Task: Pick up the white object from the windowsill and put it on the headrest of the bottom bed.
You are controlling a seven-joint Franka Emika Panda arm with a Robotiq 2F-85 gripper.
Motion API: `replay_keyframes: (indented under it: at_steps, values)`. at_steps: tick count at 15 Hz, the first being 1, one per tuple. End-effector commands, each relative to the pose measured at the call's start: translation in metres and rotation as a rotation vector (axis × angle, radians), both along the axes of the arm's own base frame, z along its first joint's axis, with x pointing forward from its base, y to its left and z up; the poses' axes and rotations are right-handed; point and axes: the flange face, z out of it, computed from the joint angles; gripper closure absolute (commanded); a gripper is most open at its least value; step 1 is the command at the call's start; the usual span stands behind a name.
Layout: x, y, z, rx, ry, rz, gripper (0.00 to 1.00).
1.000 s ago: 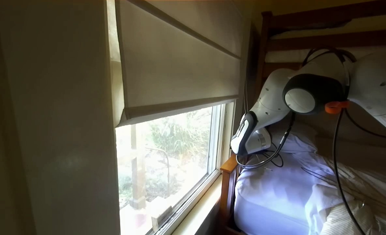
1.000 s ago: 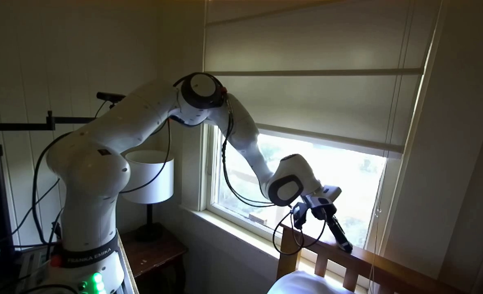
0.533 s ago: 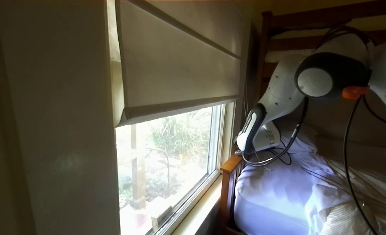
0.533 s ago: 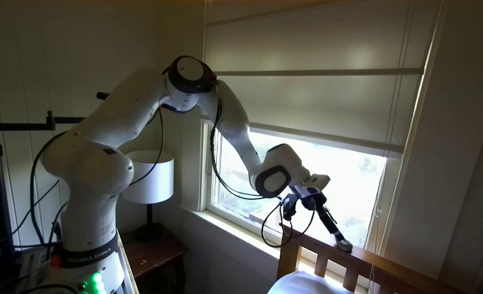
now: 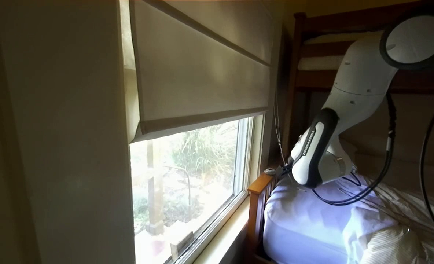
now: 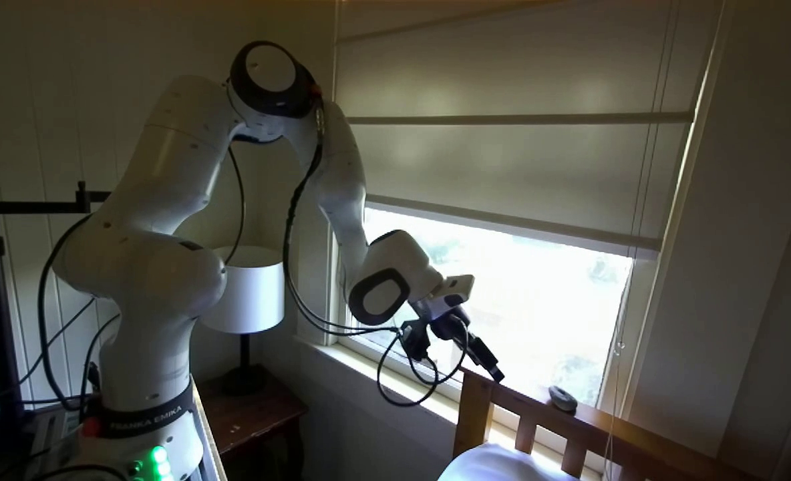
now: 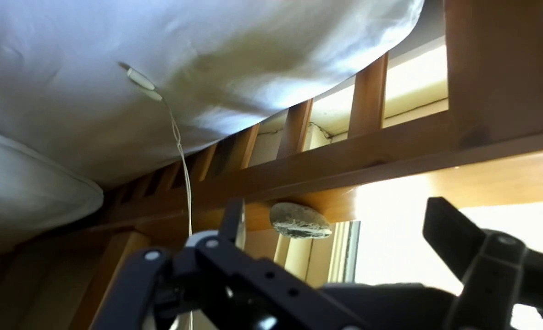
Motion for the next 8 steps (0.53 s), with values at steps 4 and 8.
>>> replay_keyframes:
  at_steps: [4,8]
  values:
    - [-0.048,0.064,0.042,-0.009,-0.281,0.176,0.00]
    - [-0.039,0.081,0.033,0.031,-0.284,0.170,0.00]
